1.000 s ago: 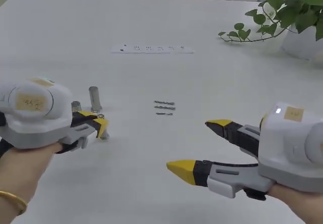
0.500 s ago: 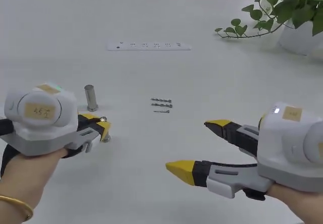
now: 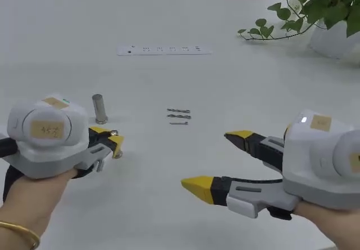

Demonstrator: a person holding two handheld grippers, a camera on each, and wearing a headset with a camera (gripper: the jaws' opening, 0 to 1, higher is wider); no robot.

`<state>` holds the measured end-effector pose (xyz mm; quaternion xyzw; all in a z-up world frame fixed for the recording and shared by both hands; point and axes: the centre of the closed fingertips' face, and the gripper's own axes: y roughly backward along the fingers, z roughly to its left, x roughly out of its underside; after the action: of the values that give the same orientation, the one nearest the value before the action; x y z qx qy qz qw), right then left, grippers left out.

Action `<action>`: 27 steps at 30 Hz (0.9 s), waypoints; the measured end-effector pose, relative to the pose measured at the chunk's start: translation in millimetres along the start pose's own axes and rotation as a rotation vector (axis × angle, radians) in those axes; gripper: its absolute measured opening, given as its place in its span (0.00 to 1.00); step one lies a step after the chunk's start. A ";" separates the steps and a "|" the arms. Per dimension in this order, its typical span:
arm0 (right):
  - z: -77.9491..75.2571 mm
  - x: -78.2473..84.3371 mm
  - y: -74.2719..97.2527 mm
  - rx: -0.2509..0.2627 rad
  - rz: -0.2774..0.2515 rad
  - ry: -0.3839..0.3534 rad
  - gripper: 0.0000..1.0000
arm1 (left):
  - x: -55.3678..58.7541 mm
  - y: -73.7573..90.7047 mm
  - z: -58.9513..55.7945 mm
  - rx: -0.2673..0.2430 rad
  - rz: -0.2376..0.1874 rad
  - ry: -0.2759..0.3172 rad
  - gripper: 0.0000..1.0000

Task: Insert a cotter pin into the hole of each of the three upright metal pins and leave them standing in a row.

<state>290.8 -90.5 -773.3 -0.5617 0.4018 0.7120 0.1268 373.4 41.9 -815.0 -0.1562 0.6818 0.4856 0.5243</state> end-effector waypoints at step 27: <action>-44.9 -6.8 -21.2 0.056 0.045 0.050 0.45 | -3.9 29.6 5.7 -0.028 -0.041 0.025 0.46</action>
<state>337.9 -107.1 -778.3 -0.5663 0.4370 0.6890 0.1165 356.8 59.7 -796.8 -0.1836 0.6781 0.4821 0.5235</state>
